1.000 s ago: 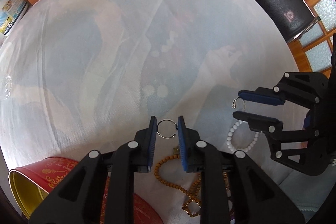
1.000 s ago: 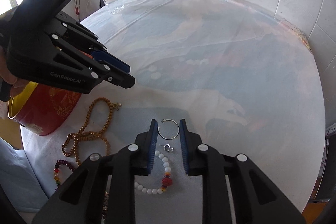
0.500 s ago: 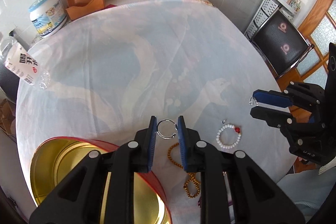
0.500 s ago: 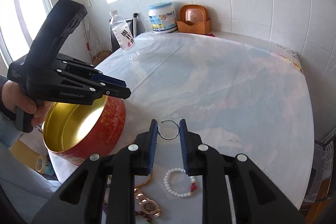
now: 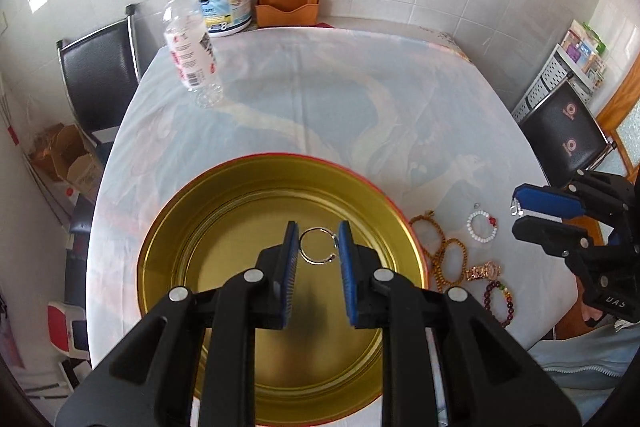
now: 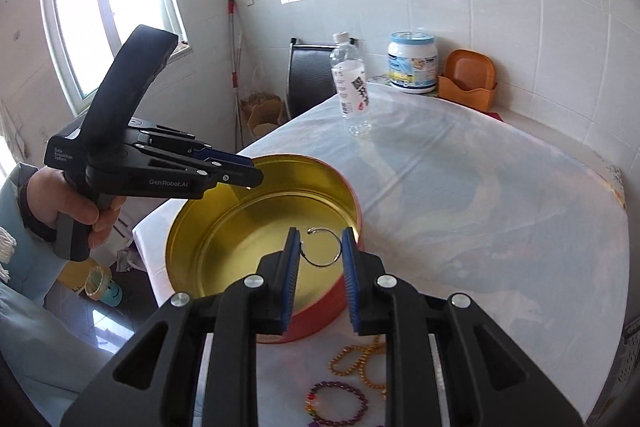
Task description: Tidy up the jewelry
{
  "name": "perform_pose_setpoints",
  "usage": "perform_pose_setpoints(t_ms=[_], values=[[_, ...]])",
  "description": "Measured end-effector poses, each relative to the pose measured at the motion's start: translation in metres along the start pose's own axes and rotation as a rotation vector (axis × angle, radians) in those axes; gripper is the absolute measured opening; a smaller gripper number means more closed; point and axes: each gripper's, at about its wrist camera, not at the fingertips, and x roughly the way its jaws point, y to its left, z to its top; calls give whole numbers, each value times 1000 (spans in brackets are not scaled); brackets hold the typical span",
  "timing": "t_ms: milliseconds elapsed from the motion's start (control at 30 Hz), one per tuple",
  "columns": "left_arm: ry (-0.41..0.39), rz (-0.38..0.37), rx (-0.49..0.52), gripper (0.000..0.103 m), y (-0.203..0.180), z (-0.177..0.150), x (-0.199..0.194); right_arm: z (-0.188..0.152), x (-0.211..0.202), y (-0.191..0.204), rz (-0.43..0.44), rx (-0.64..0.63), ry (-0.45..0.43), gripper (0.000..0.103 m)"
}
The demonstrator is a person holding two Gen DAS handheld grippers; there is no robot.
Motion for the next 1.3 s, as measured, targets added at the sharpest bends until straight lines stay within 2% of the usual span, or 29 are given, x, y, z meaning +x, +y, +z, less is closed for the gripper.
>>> perform_pose_setpoints(t_ms=[167, 267, 367, 433, 600, 767, 900, 1300], values=[[31, 30, -33, 21, 22, -24, -1, 11, 45, 32, 92, 28, 87, 23], [90, 94, -5, 21, 26, -37, 16, 6, 87, 41, 127, 79, 210, 23], [136, 88, -28, 21, 35, -51, 30, -10, 112, 49, 105, 87, 305, 23], [152, 85, -48, 21, 42, -59, 33, -18, 115, 55, 90, 76, 333, 23], [171, 86, -59, 21, 52, -69, 35, -20, 116, 63, 65, 43, 347, 23], [180, 72, -55, 21, 51, -73, 38, -19, 128, 61, 76, 99, 371, 23], [194, 65, -51, 21, 49, -74, 46, -19, 133, 64, 69, 82, 386, 23], [189, 82, -57, 21, 56, -71, 44, -17, 132, 65, 86, 59, 365, 23]])
